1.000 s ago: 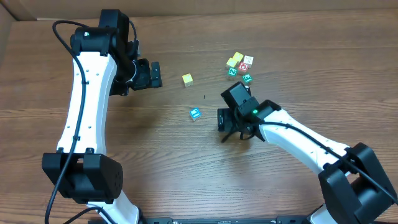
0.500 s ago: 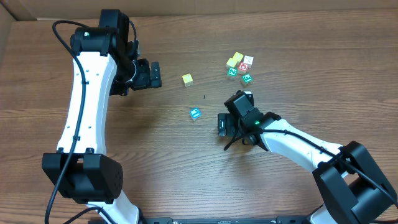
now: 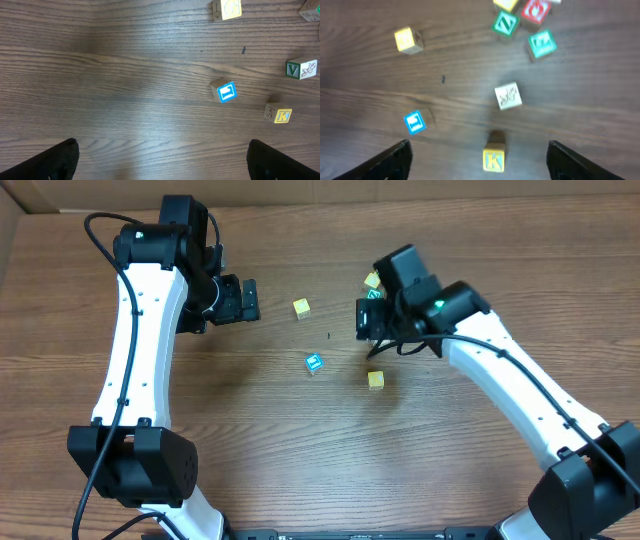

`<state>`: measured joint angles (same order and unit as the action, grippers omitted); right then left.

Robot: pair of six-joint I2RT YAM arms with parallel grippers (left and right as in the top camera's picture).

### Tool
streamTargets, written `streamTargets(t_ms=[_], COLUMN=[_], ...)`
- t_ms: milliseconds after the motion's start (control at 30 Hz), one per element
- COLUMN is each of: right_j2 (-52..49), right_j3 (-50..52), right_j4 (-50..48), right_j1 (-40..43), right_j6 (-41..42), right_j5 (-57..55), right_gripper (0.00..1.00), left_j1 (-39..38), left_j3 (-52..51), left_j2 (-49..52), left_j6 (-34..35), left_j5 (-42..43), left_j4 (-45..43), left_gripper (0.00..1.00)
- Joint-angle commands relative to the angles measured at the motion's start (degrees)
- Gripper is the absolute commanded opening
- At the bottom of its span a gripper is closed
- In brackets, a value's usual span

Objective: Flip 3 blocks

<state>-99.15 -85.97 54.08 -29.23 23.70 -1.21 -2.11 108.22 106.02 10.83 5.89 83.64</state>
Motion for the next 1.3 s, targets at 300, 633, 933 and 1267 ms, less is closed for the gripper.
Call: streamTargets(t_ms=[300,633,933,1267], right_j2=[-12.8,-18.1,-18.1,-18.1], right_j3=[0.5,0.9,2.7,2.7], right_j4=[4.2,5.0,6.1,5.9], right_j1=[-3.5,-4.0,-4.2,-4.1], right_j6=[2.3,2.3,2.3,2.3], right_j5=[2.8,1.8,3.1,3.5], right_gripper=[0.65,0.59,0.46,0.34], left_j1=[0.5,0.5,0.5,0.5], left_j3=[-0.2,-0.2,-0.2,-0.2], left_j2=[0.4,0.4,0.4,0.4], left_j6=[1.0,1.0,1.0,1.0], left_j5=[-0.4,-0.4,-0.4,-0.4], left_j4=[-0.1,-0.1,-0.1,-0.1], left_gripper=[1.00,1.00,1.00,1.00])
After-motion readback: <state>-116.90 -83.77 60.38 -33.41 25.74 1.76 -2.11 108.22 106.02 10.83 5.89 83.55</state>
